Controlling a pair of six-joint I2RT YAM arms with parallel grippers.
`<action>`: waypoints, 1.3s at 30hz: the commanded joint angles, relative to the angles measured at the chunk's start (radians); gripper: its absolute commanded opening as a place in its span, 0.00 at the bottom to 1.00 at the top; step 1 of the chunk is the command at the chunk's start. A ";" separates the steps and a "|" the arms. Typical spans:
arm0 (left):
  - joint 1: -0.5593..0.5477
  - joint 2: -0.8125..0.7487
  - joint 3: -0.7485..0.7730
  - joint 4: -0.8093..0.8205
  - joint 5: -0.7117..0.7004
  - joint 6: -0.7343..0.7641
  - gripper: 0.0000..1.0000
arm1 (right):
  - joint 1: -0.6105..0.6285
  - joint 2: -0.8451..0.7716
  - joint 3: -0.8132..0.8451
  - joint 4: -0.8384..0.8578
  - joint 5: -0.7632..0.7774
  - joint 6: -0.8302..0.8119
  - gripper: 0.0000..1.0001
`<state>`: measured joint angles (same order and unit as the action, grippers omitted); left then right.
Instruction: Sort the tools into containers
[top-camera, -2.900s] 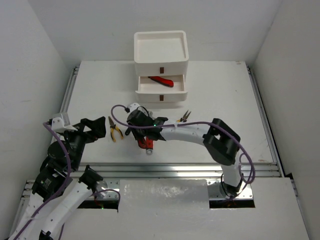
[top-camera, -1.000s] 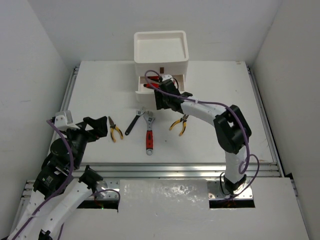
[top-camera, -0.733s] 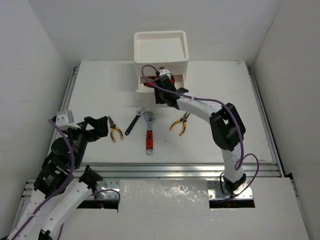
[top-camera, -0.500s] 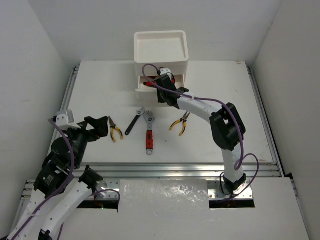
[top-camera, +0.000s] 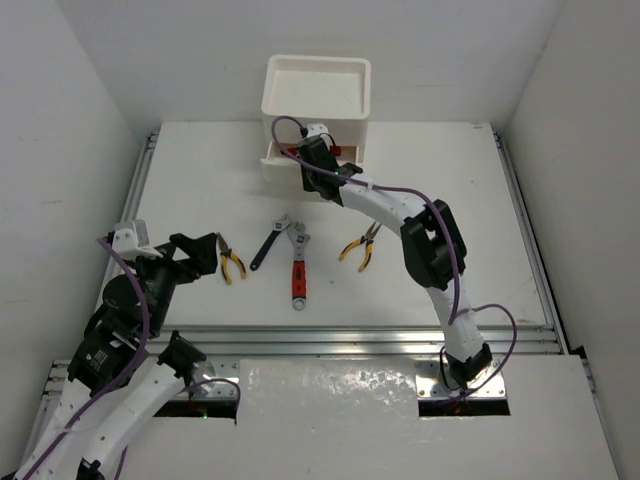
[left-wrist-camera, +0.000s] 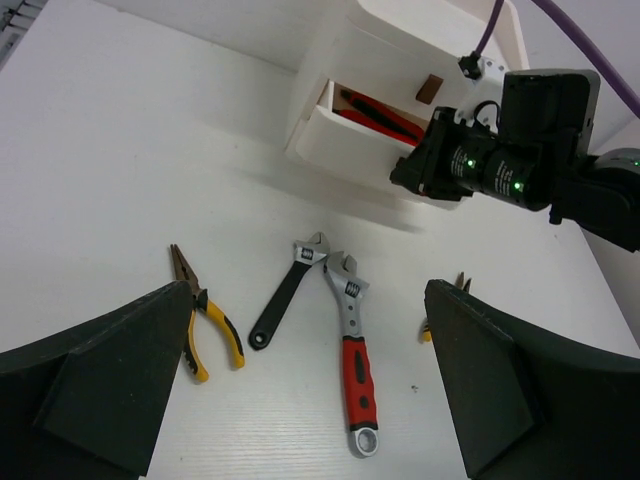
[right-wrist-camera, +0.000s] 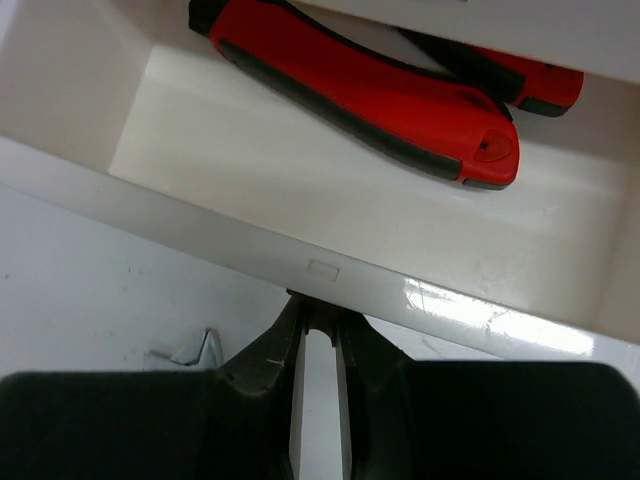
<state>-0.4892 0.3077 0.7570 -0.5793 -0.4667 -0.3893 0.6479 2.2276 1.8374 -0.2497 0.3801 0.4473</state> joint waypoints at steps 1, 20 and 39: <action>0.012 0.008 -0.001 0.044 0.017 0.017 1.00 | -0.027 0.015 0.089 0.060 0.028 -0.039 0.02; 0.012 0.027 -0.002 0.055 0.039 0.026 1.00 | -0.133 0.121 0.163 0.210 -0.070 -0.288 0.01; 0.012 0.025 -0.002 0.058 0.045 0.027 1.00 | -0.129 -0.009 0.019 0.257 -0.159 -0.457 0.47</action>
<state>-0.4892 0.3305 0.7567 -0.5644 -0.4316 -0.3740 0.5362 2.3367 1.9041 -0.0345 0.2474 0.0109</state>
